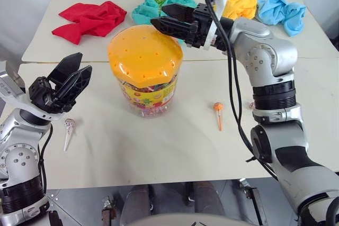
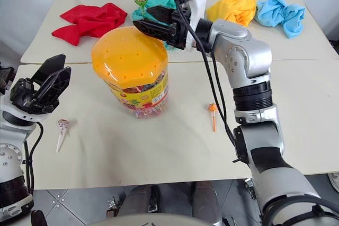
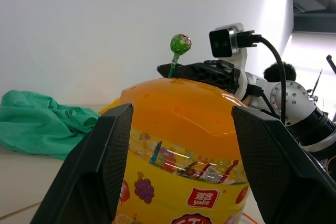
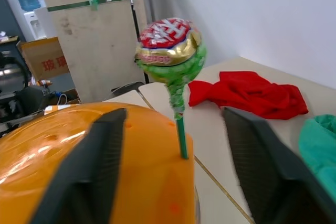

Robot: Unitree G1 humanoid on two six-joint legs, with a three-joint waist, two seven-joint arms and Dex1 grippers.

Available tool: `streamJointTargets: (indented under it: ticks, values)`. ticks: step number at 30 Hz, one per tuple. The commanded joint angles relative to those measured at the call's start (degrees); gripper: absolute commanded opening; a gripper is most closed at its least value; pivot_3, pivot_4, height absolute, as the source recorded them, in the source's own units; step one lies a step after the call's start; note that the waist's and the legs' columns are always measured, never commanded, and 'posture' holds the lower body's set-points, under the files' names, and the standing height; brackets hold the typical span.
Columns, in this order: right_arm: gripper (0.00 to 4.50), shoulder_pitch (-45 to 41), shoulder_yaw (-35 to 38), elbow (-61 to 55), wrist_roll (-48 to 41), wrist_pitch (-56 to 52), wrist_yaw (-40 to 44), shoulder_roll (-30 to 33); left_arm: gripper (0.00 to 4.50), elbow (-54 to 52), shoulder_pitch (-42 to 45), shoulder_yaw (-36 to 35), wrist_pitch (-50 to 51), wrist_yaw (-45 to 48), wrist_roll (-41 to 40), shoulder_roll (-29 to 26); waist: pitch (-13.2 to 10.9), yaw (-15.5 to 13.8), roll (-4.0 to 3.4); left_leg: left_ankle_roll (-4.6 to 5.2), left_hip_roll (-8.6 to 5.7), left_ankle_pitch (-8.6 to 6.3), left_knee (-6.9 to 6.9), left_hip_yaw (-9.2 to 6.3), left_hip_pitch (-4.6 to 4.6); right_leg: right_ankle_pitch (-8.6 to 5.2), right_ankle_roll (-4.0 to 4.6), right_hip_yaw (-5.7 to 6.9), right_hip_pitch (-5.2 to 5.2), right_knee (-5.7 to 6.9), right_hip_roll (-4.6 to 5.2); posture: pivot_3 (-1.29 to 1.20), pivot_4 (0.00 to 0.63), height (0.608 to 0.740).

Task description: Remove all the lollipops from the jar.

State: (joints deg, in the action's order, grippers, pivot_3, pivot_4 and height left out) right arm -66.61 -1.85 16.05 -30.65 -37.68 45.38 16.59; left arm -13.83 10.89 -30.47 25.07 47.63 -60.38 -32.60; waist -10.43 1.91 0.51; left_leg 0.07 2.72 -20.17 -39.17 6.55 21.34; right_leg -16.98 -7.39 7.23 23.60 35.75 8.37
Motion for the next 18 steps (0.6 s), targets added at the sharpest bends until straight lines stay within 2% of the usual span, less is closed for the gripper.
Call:
streamJointTargets:
  ticks: [1, 5, 9, 11, 14, 16, 18]
  values:
    - [1.36, -2.12, 1.04, -0.67, 0.2, 0.92, 0.34, -0.59, 3.18, -1.39, 0.79, -0.42, -1.67, 0.62, 0.21, -0.09, 0.0, -0.05, 0.0, 0.0, 0.0, 0.0, 0.0, 0.0, 0.0, 0.0, 0.0, 0.0, 0.0, 0.0, 0.0, 0.0, 0.15, 0.74]
    - [0.04, -2.37, 2.84, -0.37, -0.49, 3.29, 1.37, -1.1, 3.18, -1.16, 1.15, -0.19, -2.44, 1.35, 0.41, -0.02, 0.0, -0.07, 0.0, 0.0, 0.0, 0.0, 0.0, 0.0, 0.0, 0.0, 0.0, 0.0, 0.0, 0.0, 0.0, 0.0, 0.15, 0.74]
    - [0.02, -2.79, 8.05, 0.63, -3.72, 6.99, 3.87, -0.38, 3.18, -1.36, 1.13, 0.14, -2.78, 3.66, 0.66, -0.95, 0.0, -0.06, 0.0, 0.0, 0.0, 0.0, 0.02, 0.01, 0.01, 0.0, 0.0, 0.0, 0.01, -0.01, 0.0, 0.0, 0.15, 0.74]
    - [0.02, -3.31, 11.8, 1.06, -6.3, 6.43, 5.32, 2.21, 3.18, -1.5, 0.59, 0.45, -2.38, 6.71, 1.39, -2.98, 0.0, -0.19, 0.0, 0.0, 0.0, 0.0, 0.02, 0.01, 0.01, 0.0, 0.0, 0.0, 0.0, -0.01, 0.0, 0.0, 0.15, 0.74]
    - [0.02, -2.43, 12.54, 1.07, -5.09, 4.23, 7.68, 9.4, 3.18, -1.97, -0.41, 0.56, -1.8, 11.43, 1.72, -6.24, 0.0, -0.41, 0.01, 0.01, -0.03, 0.0, 0.01, -0.02, 0.06, 0.0, 0.0, 0.02, 0.01, -0.04, 0.0, 0.0, 0.15, 0.74]
    - [0.02, 0.14, 9.96, -0.01, -2.54, 1.23, 11.11, 16.68, 3.18, -2.43, -1.56, 1.19, -1.71, 14.52, 2.64, -8.63, 0.0, -0.39, 0.01, 0.02, -0.02, -0.03, 0.02, 0.0, 0.06, 0.0, 0.0, 0.01, 0.01, -0.08, 0.0, 0.0, 0.15, 0.74]
    - [0.02, 5.39, 5.38, -1.45, 2.27, 0.37, 17.23, 27.22, 3.18, -3.1, -3.17, 2.31, -1.97, 18.16, 4.65, -11.28, 0.0, -0.42, 0.02, 0.0, 0.0, -0.05, 0.07, 0.01, 0.05, 0.0, 0.0, 0.02, 0.01, -0.13, -0.01, 0.0, 0.15, 0.74]
